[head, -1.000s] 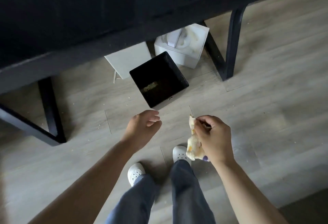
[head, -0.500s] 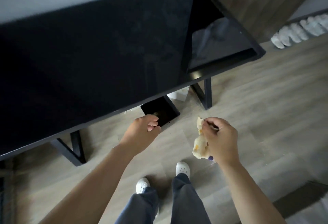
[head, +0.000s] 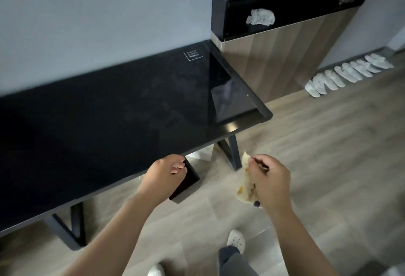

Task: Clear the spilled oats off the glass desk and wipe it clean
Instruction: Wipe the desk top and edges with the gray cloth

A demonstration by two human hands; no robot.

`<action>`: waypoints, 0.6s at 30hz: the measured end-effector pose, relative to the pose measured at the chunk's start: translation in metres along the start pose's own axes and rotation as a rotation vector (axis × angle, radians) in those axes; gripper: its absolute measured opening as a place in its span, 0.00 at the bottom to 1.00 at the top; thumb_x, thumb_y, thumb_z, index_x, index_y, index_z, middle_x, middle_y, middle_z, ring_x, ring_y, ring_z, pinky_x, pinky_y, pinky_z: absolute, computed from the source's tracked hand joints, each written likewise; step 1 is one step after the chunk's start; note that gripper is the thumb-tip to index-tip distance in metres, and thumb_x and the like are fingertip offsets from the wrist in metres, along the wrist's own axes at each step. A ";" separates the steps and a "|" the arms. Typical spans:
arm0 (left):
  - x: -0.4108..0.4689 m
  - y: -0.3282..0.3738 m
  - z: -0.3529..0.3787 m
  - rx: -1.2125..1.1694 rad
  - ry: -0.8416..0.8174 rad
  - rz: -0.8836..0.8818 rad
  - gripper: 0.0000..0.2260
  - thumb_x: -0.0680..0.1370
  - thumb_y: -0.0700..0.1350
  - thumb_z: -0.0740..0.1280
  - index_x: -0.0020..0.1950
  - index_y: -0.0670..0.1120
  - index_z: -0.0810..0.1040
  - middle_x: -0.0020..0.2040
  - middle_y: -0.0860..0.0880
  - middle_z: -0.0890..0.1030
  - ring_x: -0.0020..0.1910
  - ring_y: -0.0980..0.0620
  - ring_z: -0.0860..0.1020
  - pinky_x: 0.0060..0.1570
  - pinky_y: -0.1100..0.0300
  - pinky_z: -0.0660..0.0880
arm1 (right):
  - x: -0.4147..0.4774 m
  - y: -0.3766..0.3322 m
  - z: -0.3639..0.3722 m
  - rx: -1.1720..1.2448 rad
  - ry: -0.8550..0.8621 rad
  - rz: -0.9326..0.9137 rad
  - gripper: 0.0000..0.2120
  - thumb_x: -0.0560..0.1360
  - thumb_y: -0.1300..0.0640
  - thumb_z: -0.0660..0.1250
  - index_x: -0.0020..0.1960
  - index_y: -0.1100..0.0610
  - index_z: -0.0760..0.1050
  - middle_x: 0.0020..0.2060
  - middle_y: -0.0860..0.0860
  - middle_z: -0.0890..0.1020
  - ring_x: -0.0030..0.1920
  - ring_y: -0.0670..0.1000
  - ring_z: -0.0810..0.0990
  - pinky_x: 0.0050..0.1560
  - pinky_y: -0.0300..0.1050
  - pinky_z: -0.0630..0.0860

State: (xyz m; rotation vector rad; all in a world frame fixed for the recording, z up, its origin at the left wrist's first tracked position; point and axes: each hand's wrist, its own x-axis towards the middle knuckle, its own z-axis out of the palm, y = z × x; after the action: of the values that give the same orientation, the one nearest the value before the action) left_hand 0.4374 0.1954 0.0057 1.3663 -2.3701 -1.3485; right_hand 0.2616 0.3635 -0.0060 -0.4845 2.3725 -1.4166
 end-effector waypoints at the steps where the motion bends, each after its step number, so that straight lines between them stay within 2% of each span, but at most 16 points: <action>1: 0.006 0.015 0.010 -0.004 0.013 0.008 0.12 0.78 0.45 0.64 0.61 0.50 0.77 0.53 0.57 0.81 0.52 0.60 0.78 0.47 0.68 0.72 | 0.015 -0.002 -0.014 0.007 -0.001 0.001 0.04 0.76 0.53 0.67 0.43 0.49 0.80 0.40 0.48 0.80 0.37 0.53 0.80 0.17 0.48 0.74; 5: 0.030 0.071 0.049 -0.016 0.025 0.040 0.11 0.78 0.45 0.65 0.60 0.50 0.78 0.52 0.58 0.81 0.50 0.65 0.77 0.47 0.68 0.74 | 0.077 -0.001 -0.068 -0.027 0.013 -0.038 0.03 0.74 0.50 0.68 0.43 0.47 0.80 0.38 0.45 0.80 0.37 0.51 0.80 0.30 0.55 0.80; 8: 0.045 0.104 0.066 -0.005 0.013 0.057 0.11 0.78 0.45 0.64 0.60 0.52 0.77 0.51 0.60 0.80 0.50 0.64 0.77 0.49 0.67 0.75 | 0.116 0.001 -0.100 -0.039 0.026 -0.060 0.03 0.75 0.52 0.68 0.44 0.48 0.80 0.38 0.45 0.80 0.38 0.51 0.80 0.31 0.54 0.81; 11: 0.066 0.131 0.074 -0.003 0.022 0.069 0.12 0.78 0.45 0.64 0.61 0.52 0.77 0.51 0.60 0.80 0.51 0.64 0.78 0.49 0.70 0.73 | 0.149 -0.002 -0.122 -0.062 0.020 -0.099 0.03 0.75 0.54 0.68 0.44 0.50 0.80 0.38 0.45 0.80 0.37 0.51 0.80 0.29 0.48 0.80; 16: 0.113 0.171 0.084 -0.036 0.023 0.052 0.12 0.78 0.45 0.65 0.60 0.53 0.77 0.52 0.58 0.81 0.50 0.63 0.78 0.48 0.71 0.74 | 0.211 0.000 -0.142 -0.111 0.001 -0.131 0.03 0.76 0.55 0.68 0.44 0.50 0.79 0.38 0.44 0.80 0.39 0.47 0.79 0.35 0.42 0.77; 18: 0.138 0.183 0.090 -0.024 0.016 0.060 0.11 0.78 0.45 0.65 0.61 0.53 0.76 0.52 0.59 0.80 0.50 0.63 0.78 0.45 0.73 0.71 | 0.241 0.001 -0.143 -0.142 -0.004 -0.157 0.03 0.76 0.57 0.68 0.45 0.51 0.79 0.40 0.45 0.80 0.41 0.44 0.78 0.37 0.32 0.71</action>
State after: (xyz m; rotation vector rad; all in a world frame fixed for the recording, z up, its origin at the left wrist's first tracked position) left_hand 0.1936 0.1902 0.0394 1.2836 -2.3570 -1.3415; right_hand -0.0161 0.3665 0.0307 -0.7241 2.4906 -1.3137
